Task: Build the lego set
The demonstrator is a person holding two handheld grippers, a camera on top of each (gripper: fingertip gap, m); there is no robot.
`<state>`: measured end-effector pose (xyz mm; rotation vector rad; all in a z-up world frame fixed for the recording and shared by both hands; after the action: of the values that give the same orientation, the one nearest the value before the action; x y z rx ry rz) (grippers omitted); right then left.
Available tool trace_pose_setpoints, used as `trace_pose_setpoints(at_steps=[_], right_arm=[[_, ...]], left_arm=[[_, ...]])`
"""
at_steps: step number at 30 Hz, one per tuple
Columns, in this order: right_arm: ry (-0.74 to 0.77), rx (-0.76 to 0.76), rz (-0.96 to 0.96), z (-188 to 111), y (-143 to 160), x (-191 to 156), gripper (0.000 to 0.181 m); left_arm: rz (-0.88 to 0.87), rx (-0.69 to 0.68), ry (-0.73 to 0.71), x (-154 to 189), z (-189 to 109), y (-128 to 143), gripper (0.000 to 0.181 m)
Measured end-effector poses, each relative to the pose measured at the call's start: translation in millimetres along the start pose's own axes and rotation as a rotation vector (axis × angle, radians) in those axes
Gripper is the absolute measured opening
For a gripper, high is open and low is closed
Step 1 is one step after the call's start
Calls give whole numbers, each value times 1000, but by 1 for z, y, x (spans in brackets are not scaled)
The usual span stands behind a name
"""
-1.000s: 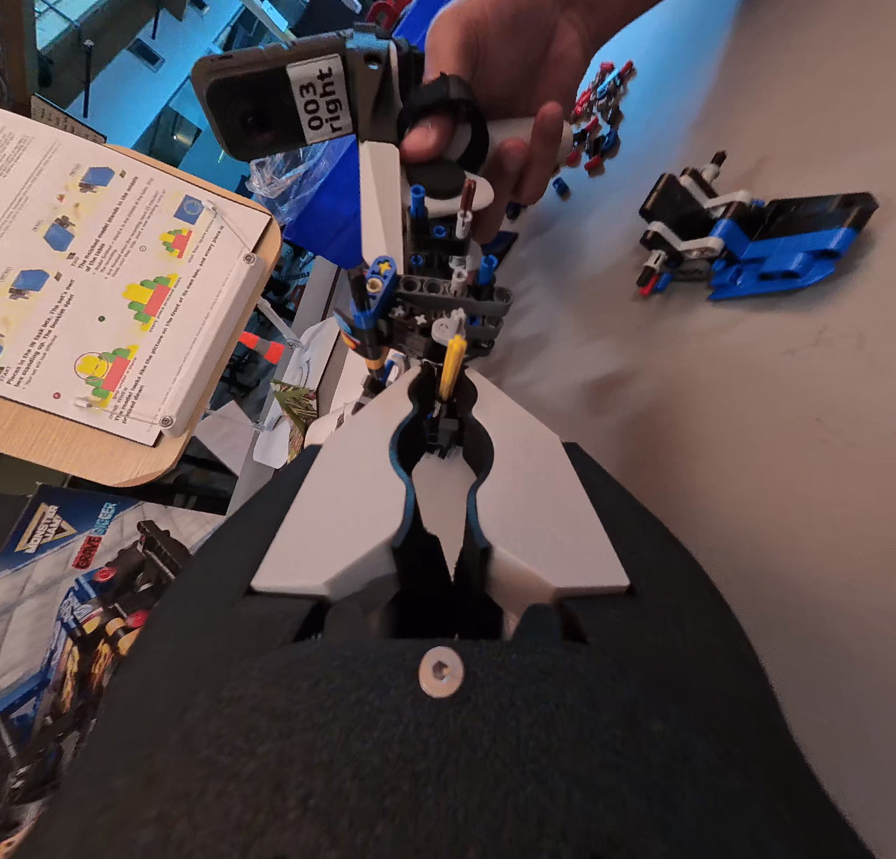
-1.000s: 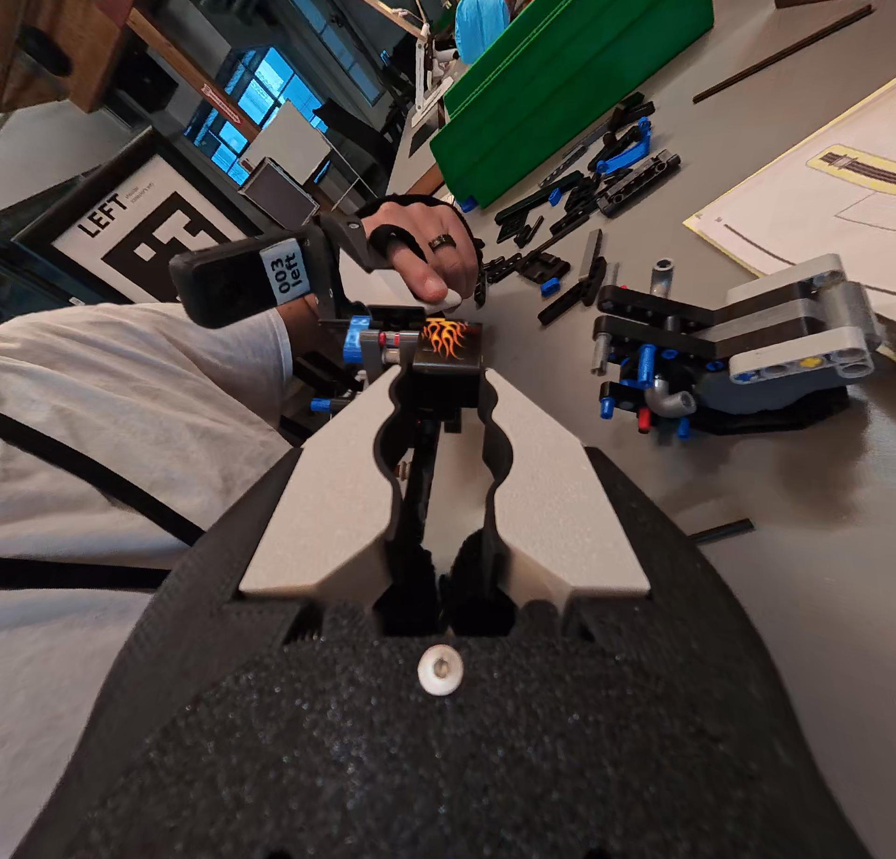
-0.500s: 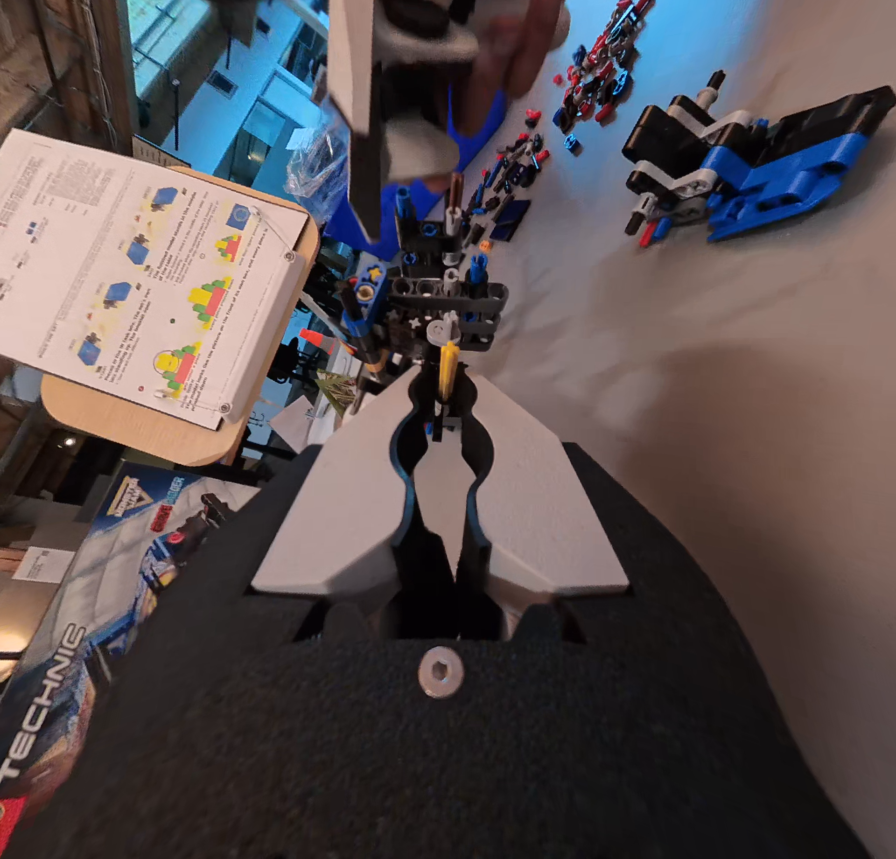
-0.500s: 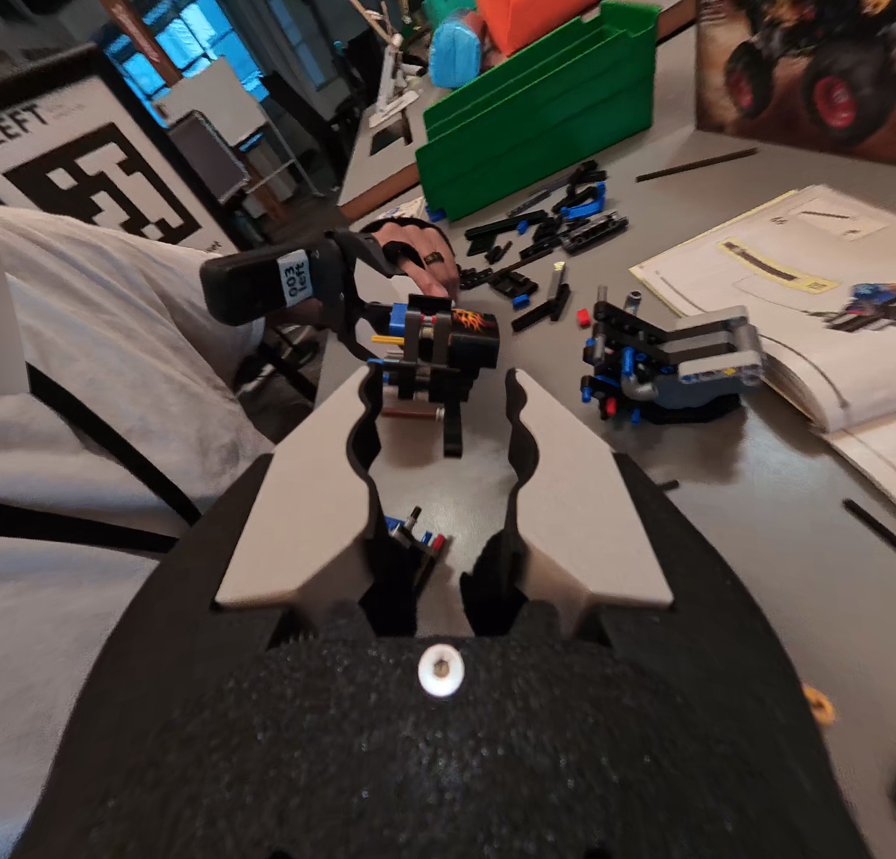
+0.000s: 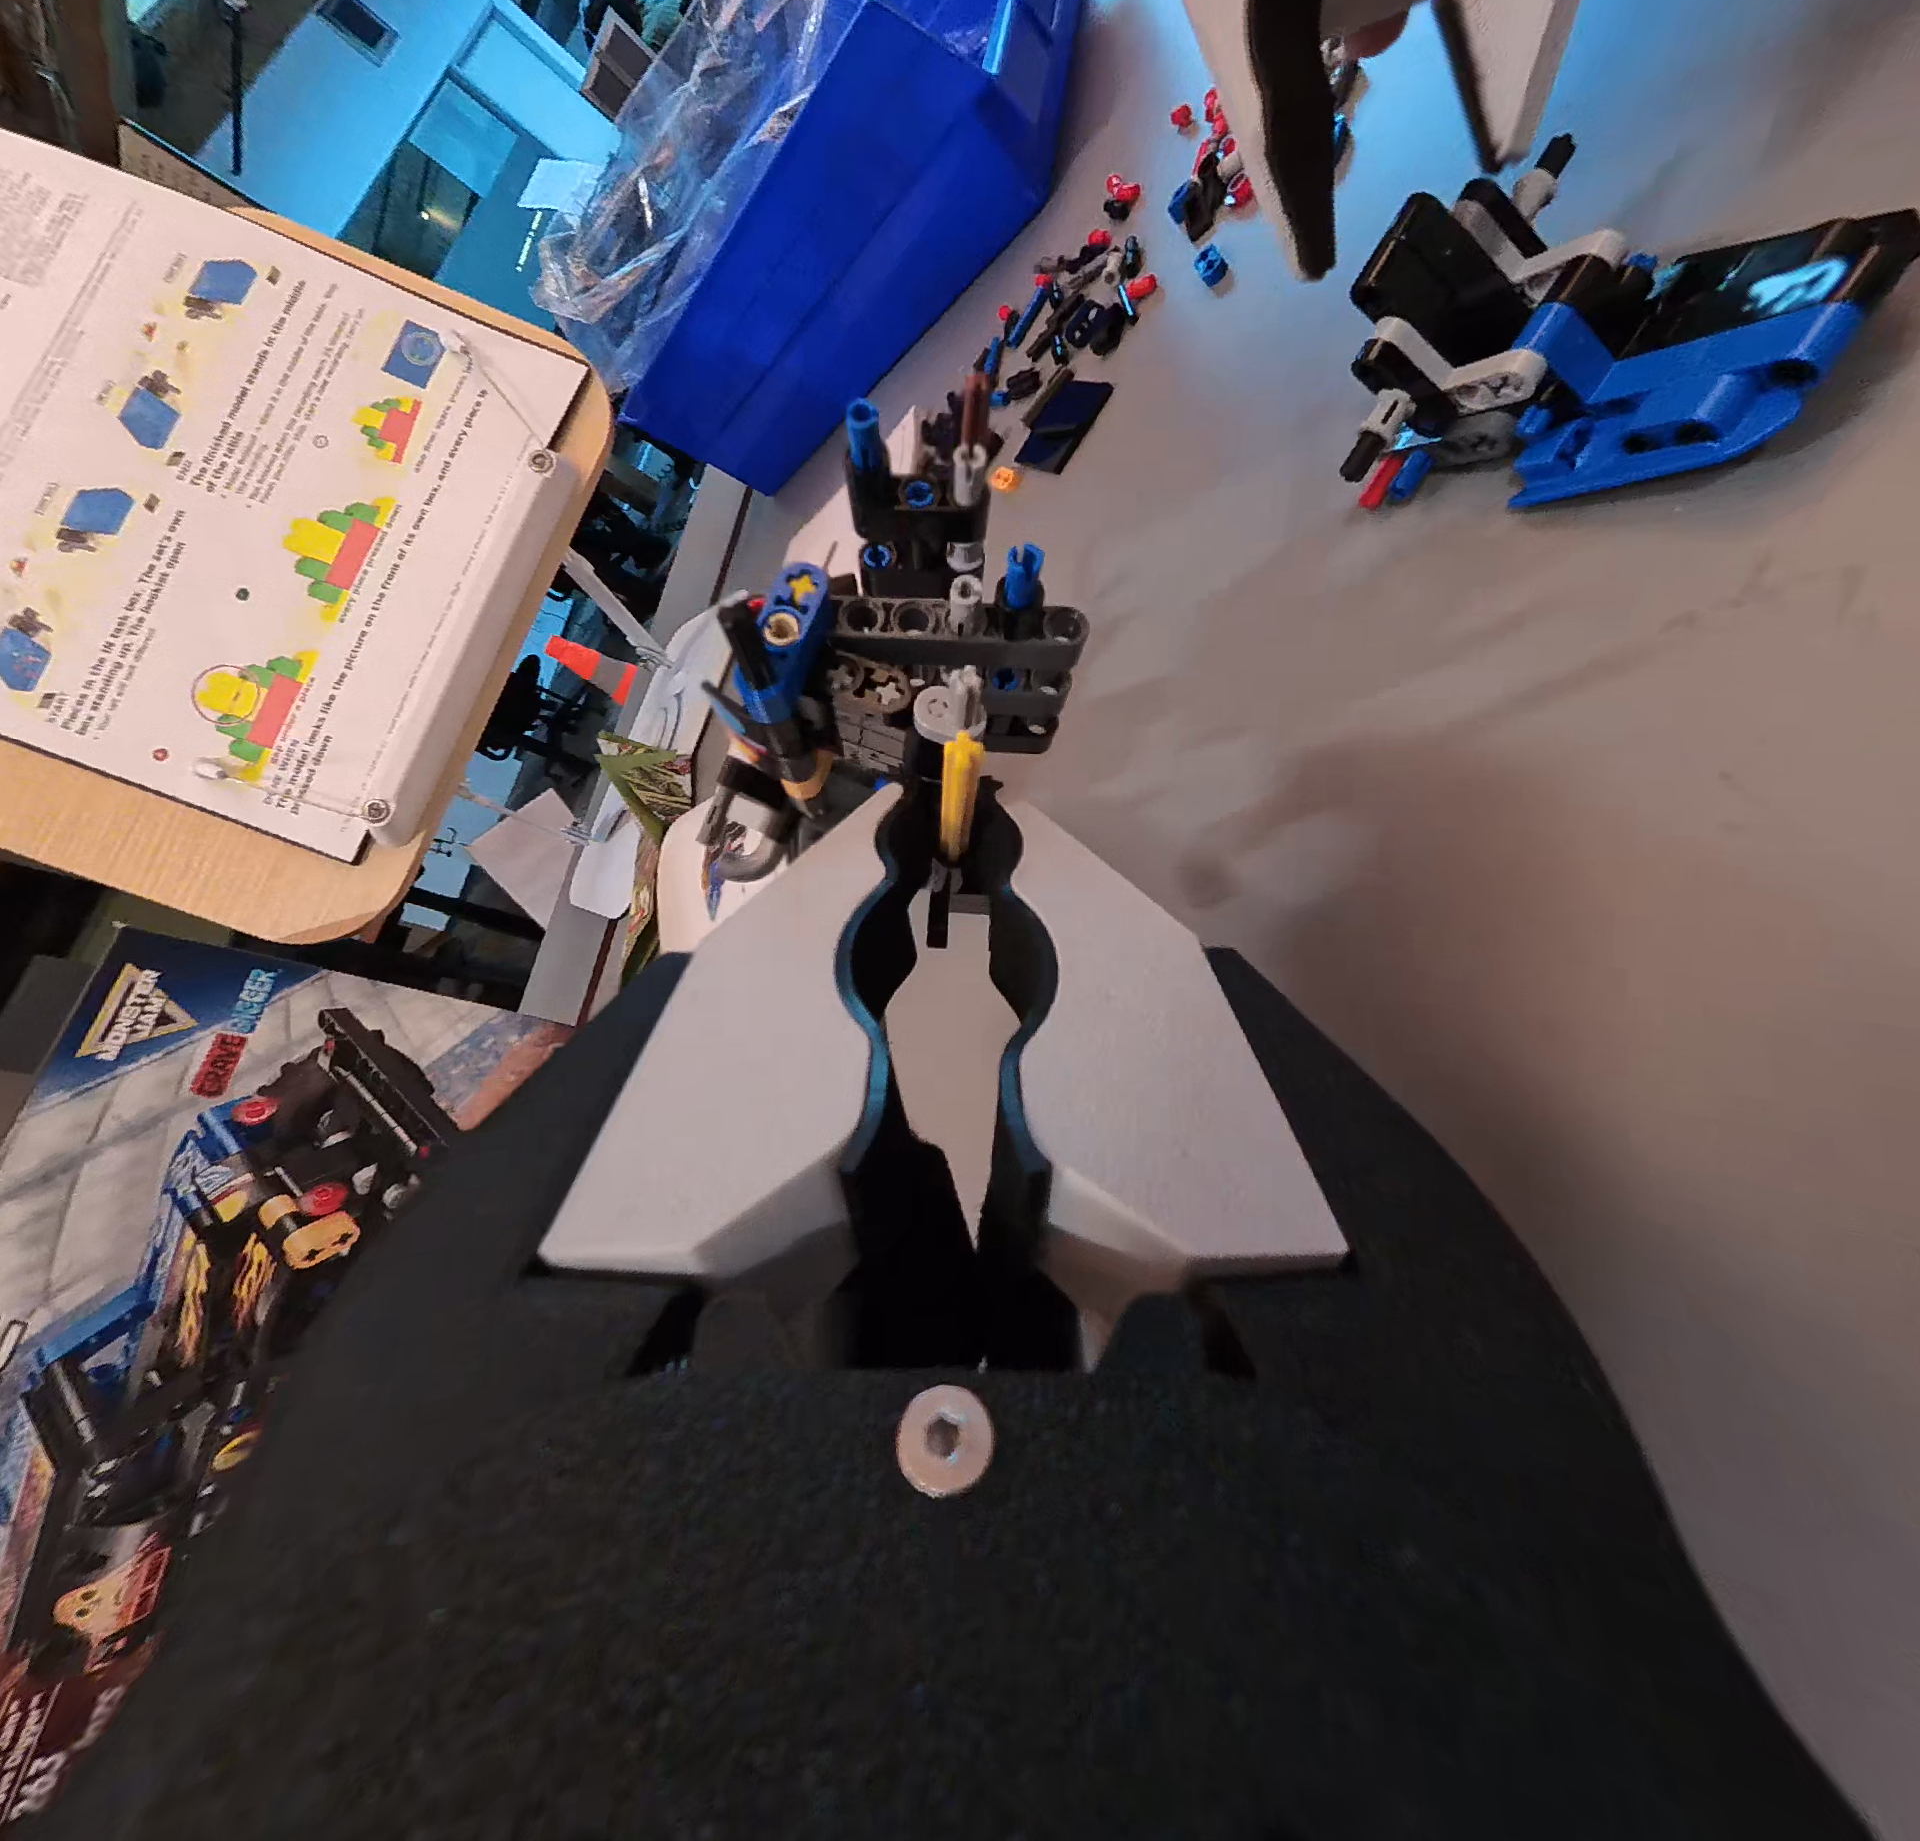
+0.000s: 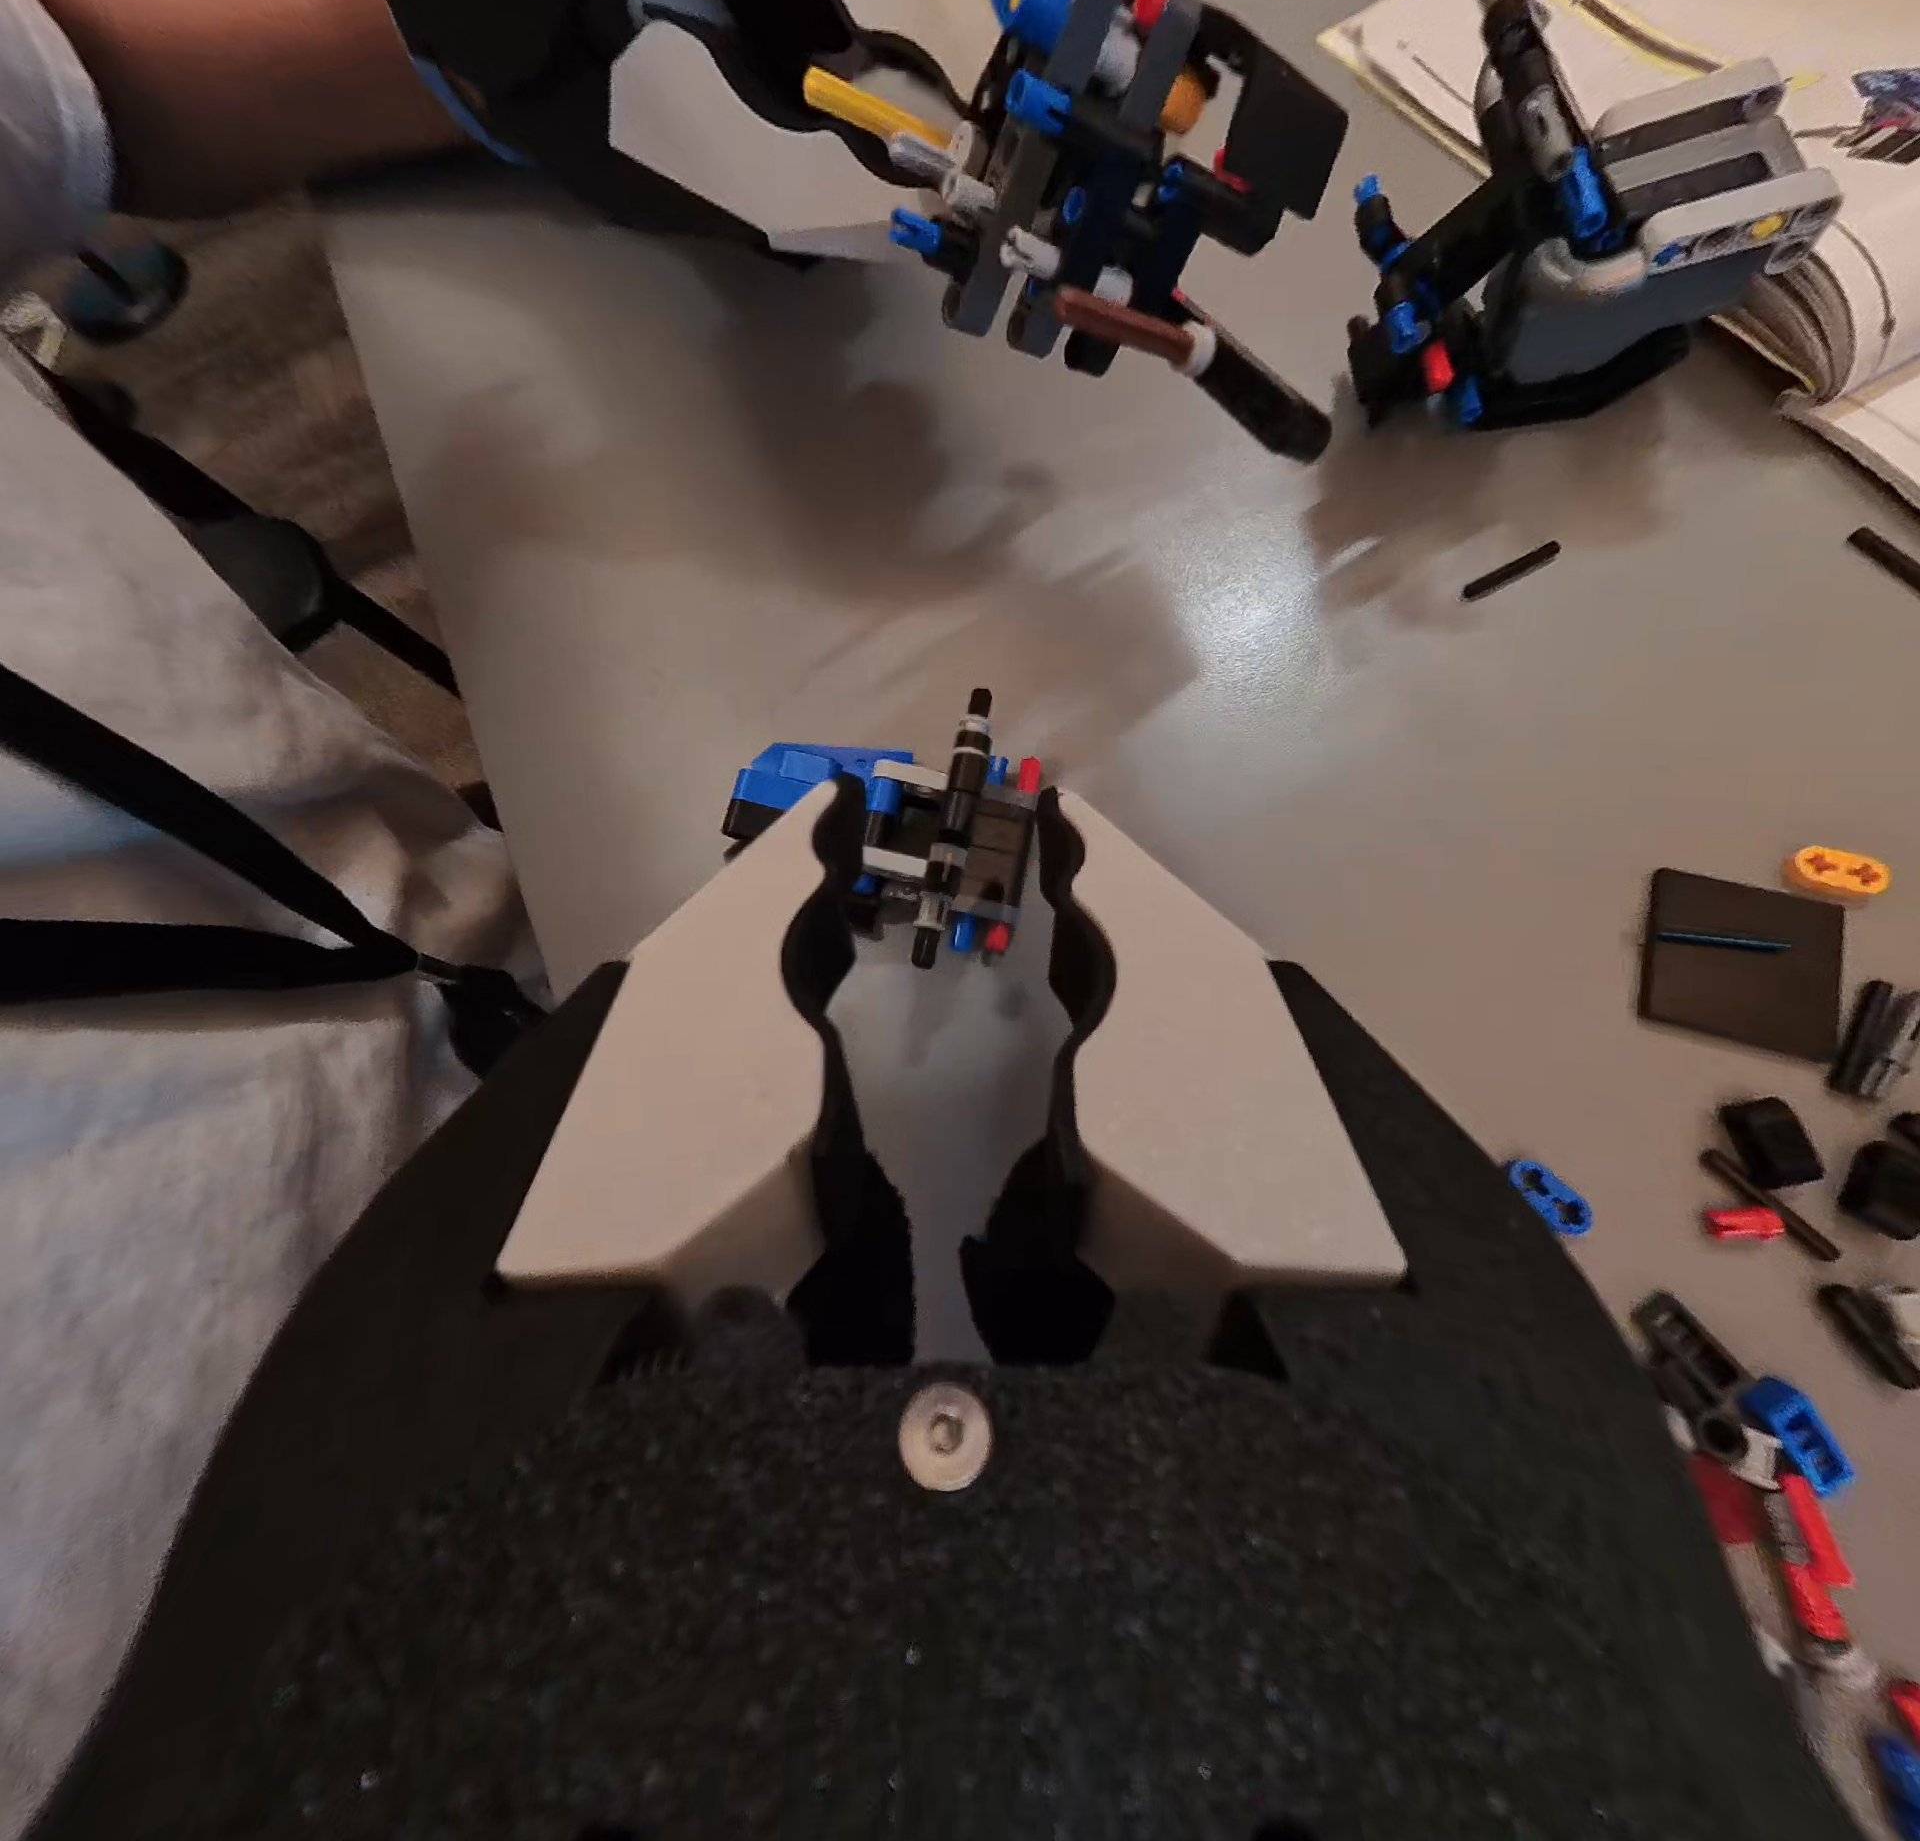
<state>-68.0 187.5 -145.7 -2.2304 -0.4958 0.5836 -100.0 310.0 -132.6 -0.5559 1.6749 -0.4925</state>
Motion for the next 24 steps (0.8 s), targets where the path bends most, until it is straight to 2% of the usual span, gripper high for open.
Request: trace_pose_setpoints(at_steps=[6,7,10,13,19,24], right_arm=[[-4,-237,-73,15,3,5,15],[-3,-263,-86,17,4,7,8],[-36,-261,-90,17,1,4,6],[20,-139,-128,8,-15,13,6],[136,278,-272,-24,-68,18,6],[310,461,-434,-44,-101,16,6]], left_arm=[[11,-23,20,3,0,4,5],[8,-29,24,3,0,5,5],[10,-44,9,0,0,8,6],[-29,-51,14,-2,1,9,5],[-197,-55,66,-3,3,5,5],[-359,-43,149,6,5,-5,5]])
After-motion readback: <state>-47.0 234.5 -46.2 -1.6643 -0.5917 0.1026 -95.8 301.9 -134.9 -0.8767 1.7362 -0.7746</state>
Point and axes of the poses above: each gripper's, where its closed fingertips meet, z out along the fingers, y out of its underside, x = y × z across the jaws, the point moved 1 cm from there along -z, back along the fingers, and after that the axes turned 10 degrees about -y, right-handed, at the moved point
